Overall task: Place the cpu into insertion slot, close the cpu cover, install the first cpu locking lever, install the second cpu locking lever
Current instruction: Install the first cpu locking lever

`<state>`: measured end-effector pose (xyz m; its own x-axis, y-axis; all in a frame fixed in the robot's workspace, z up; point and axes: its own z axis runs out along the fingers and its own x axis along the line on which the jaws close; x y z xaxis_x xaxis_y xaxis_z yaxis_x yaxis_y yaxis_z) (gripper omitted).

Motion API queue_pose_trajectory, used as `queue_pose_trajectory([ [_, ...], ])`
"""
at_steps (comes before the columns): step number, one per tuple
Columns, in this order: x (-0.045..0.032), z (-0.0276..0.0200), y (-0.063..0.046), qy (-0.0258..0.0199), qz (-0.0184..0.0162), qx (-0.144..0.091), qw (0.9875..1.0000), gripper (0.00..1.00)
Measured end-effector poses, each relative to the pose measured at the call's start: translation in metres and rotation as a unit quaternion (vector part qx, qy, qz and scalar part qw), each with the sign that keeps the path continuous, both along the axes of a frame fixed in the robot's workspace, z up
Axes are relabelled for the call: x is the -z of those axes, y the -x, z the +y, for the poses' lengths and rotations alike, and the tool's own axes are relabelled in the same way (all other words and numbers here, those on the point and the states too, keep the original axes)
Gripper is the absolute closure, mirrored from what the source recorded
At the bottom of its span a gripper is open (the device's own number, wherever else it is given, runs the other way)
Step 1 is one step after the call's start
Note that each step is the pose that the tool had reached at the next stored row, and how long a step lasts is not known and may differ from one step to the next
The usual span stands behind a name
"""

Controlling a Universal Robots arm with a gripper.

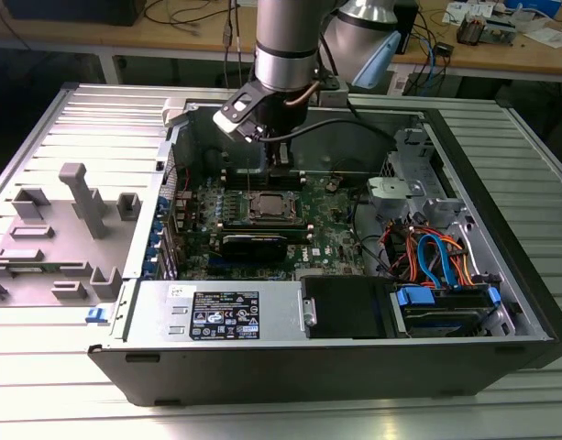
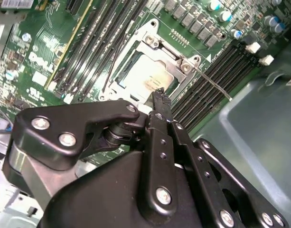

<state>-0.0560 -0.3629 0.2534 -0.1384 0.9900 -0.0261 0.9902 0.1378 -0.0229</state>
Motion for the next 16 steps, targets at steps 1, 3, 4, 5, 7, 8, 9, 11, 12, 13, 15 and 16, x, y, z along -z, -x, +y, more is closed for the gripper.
queue_pose_trajectory([
  [1, 0.0000, 0.0000, 0.0000, 0.0000, 0.0000, -0.009, 1.0000, 0.89],
  [3, 0.0000, 0.0000, 0.0001, 0.0000, 0.0000, -0.045, 0.9990, 0.89],
  [4, 0.0000, 0.0000, 0.0001, 0.0001, 0.0000, -0.054, 0.9985, 0.89],
  [5, 0.0000, 0.0000, 0.0001, 0.0000, 0.0000, -0.065, 0.9979, 0.89],
  [7, 0.0001, 0.0000, 0.0000, 0.0000, 0.0000, -0.085, 0.9964, 0.89],
  [8, 0.0001, 0.0000, 0.0001, 0.0000, 0.0000, -0.096, 0.9954, 0.89],
  [9, 0.0001, 0.0000, 0.0001, 0.0000, 0.0000, -0.103, 0.9947, 0.89],
  [11, 0.0001, 0.0001, 0.0028, 0.0000, -0.0001, -0.106, 0.9943, 0.89],
  [12, 0.0001, 0.0001, 0.0041, 0.0000, -0.0002, -0.106, 0.9943, 0.89],
  [13, 0.0001, 0.0000, 0.0059, 0.0001, -0.0002, -0.106, 0.9943, 0.89],
  [15, 0.0001, 0.0000, 0.0069, 0.0000, -0.0002, -0.124, 0.9923, 0.89],
  [16, 0.0001, 0.0000, 0.0070, 0.0000, -0.0002, -0.144, 0.9896, 0.89],
])
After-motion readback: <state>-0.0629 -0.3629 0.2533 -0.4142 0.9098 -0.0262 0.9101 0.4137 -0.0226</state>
